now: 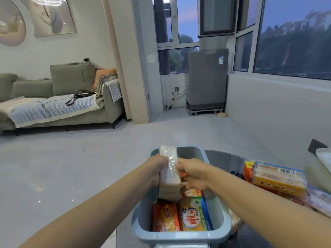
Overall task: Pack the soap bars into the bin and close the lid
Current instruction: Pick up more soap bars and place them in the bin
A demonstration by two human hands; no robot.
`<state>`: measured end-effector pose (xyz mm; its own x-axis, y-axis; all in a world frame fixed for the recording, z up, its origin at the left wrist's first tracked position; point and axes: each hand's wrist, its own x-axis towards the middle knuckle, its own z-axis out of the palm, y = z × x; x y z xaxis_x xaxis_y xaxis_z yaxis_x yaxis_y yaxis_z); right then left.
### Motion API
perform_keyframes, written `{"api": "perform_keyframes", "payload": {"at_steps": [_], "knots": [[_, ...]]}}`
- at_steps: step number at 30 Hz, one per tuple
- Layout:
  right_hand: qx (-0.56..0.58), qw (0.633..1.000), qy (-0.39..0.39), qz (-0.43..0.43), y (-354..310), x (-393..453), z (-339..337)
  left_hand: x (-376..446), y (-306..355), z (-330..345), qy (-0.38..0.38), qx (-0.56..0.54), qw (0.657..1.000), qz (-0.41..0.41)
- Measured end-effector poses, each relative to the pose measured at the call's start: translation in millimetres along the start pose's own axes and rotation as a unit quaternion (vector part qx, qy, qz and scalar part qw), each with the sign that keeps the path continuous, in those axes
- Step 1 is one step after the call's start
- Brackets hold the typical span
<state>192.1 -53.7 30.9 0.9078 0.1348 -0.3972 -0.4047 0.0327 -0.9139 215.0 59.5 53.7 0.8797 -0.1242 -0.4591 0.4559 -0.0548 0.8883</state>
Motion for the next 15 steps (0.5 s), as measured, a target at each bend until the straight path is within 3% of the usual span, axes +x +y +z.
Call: {"api": "perform_keyframes", "payload": {"at_steps": [10,15], "knots": [[-0.093,0.995,-0.008,0.031,-1.5,23.6,-1.2,13.9,0.8,-2.9,0.103,0.135,0.985,0.023],[-0.042,0.998,0.011,0.046,2.1,23.8,-3.9,3.4,-2.9,-13.8,0.109,0.250,0.948,0.166]]}}
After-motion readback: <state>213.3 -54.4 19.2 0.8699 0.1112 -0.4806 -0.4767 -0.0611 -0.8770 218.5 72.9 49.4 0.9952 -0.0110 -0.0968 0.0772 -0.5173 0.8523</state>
